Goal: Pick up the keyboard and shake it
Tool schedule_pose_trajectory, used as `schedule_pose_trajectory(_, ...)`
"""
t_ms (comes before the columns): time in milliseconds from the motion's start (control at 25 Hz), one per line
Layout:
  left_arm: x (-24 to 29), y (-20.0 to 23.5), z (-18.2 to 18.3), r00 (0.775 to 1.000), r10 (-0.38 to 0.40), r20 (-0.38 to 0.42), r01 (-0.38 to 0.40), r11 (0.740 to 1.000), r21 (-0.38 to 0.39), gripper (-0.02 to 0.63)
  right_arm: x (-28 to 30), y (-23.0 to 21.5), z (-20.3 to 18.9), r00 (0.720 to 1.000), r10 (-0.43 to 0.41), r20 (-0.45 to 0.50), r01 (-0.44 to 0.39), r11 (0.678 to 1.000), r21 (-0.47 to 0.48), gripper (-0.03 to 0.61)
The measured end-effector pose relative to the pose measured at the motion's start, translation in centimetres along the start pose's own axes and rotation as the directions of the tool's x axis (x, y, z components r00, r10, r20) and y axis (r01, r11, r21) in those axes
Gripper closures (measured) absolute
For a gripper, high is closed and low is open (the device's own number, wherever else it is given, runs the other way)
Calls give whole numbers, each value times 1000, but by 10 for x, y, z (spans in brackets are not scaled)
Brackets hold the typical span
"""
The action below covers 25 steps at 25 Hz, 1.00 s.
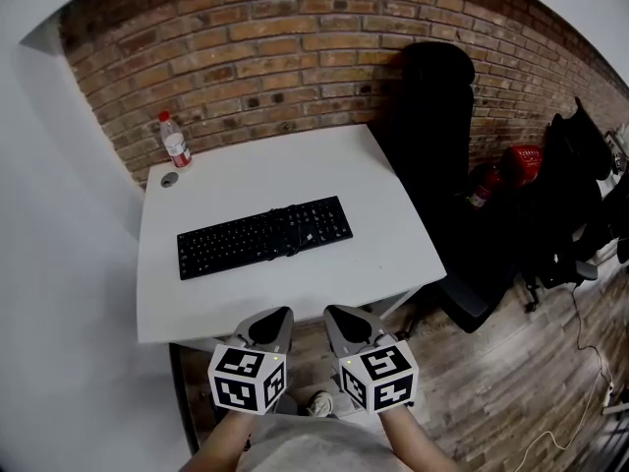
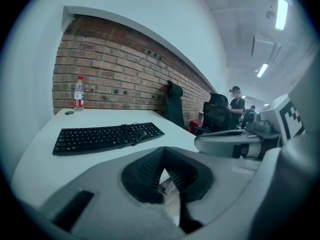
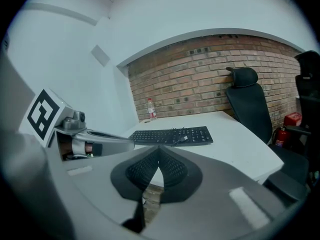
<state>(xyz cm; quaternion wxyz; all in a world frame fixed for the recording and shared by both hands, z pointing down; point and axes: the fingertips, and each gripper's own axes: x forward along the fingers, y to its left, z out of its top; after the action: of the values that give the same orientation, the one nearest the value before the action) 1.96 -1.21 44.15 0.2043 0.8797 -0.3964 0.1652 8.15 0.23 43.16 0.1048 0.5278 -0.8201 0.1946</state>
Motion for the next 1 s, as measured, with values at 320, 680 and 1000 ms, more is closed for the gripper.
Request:
schedule_pose_trajectory(320, 17, 29, 9, 999, 44, 11, -44, 998, -34, 619, 30, -9, 6, 999, 37, -29, -38, 999, -26, 568)
schedule_pose_trajectory(680, 45, 82, 24, 995, 98, 20, -96, 992, -82, 618, 88, -19, 23, 994, 86, -69, -90, 994, -63, 568)
schedule_pose_trajectory(1000, 71, 141, 42, 992, 127, 8, -125, 985, -118, 618, 153, -30, 47, 988, 117, -105, -125, 989, -74, 568)
